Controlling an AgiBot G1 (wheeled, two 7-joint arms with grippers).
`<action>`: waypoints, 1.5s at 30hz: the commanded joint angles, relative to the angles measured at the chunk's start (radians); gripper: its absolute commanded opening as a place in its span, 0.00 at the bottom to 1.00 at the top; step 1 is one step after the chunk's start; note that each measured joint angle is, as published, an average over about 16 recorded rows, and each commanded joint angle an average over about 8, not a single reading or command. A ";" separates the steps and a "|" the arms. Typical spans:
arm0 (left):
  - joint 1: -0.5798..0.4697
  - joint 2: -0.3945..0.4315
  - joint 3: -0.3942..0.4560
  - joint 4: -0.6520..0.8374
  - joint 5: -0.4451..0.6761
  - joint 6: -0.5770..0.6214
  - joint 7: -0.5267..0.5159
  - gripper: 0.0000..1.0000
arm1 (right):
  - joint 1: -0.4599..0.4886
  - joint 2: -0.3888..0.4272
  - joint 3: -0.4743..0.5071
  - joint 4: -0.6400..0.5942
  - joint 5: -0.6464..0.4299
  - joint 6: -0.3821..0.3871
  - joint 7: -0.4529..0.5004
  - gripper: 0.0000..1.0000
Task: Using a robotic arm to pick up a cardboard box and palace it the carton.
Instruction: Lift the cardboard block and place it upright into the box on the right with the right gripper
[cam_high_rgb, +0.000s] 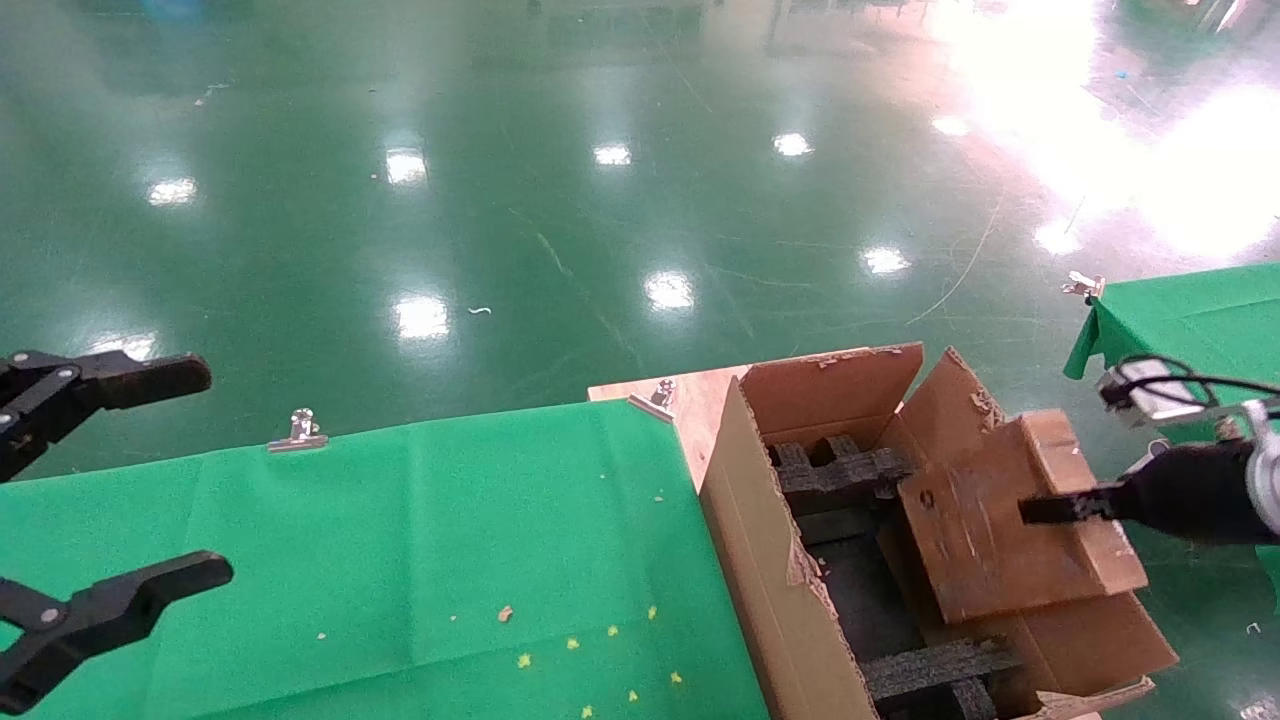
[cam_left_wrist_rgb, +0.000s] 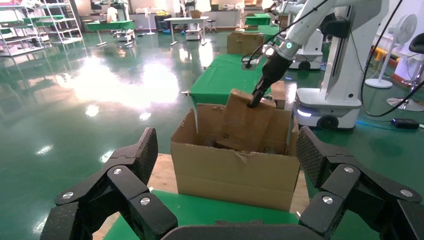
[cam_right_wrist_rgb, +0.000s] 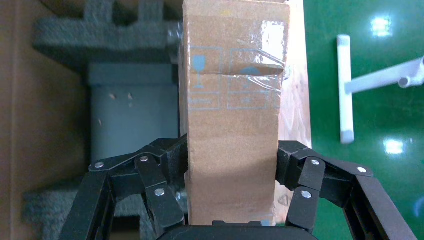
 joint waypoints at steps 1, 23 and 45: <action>0.000 0.000 0.000 0.000 0.000 0.000 0.000 1.00 | 0.004 -0.007 -0.005 0.002 -0.021 -0.021 0.025 0.00; 0.000 0.000 0.000 0.000 0.000 0.000 0.000 1.00 | -0.187 -0.229 -0.033 -0.245 0.090 0.113 -0.083 0.00; 0.000 0.000 0.000 0.000 0.000 0.000 0.000 1.00 | -0.348 -0.408 0.021 -0.522 0.258 0.122 -0.316 0.03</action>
